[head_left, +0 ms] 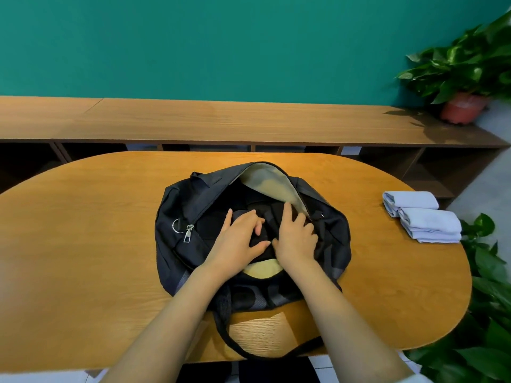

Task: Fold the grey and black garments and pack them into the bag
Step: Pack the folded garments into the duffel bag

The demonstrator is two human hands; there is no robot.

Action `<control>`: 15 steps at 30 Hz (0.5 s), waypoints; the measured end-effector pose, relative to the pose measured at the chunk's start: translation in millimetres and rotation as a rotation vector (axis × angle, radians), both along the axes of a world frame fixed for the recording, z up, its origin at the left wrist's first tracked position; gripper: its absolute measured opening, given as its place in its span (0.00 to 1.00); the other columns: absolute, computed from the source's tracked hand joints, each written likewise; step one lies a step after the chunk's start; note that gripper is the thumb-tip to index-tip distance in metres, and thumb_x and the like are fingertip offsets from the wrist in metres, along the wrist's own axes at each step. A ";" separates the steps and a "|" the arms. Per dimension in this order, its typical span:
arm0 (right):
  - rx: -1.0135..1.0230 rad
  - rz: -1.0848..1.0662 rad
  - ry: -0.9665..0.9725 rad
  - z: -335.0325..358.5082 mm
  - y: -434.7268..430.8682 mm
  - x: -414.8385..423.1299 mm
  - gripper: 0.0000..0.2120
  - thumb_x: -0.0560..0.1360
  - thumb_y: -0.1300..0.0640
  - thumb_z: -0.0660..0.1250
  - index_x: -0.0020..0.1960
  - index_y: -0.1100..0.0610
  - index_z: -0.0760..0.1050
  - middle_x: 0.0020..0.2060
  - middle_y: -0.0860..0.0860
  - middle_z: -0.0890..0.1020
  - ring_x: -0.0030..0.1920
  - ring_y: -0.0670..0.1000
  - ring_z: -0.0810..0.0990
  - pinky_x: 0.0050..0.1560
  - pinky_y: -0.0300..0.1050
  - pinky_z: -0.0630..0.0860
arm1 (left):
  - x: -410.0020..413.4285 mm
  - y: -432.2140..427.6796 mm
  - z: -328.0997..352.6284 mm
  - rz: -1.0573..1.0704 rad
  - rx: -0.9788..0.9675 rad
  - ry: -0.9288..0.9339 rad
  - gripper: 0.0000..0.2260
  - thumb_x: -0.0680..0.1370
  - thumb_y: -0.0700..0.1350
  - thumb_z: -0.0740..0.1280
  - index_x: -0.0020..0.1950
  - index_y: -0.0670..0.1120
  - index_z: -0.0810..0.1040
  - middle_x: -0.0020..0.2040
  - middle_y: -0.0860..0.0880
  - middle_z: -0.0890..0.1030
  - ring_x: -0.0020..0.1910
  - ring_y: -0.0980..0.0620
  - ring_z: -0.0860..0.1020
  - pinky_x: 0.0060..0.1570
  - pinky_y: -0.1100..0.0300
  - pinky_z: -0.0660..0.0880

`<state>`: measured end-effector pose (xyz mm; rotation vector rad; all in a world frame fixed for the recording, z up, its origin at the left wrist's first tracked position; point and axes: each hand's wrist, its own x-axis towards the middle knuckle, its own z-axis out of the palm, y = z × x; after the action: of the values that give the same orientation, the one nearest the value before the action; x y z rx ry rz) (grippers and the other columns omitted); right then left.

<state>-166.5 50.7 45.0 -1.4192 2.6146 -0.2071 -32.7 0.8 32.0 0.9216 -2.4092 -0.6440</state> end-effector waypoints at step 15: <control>-0.350 0.555 0.118 -8.9 90.7 -88.1 0.23 0.83 0.42 0.45 0.68 0.46 0.73 0.74 0.43 0.66 0.78 0.45 0.48 0.77 0.50 0.42 | -49.9 -1.3 30.4 -0.195 -0.237 -0.051 0.13 0.81 0.43 0.61 0.64 0.47 0.77 0.68 0.52 0.74 0.71 0.55 0.66 0.76 0.55 0.48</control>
<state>-254.5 141.4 36.1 -2.2673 2.2193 -0.5356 -82.6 -0.5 62.4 0.6188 -2.5733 -0.3940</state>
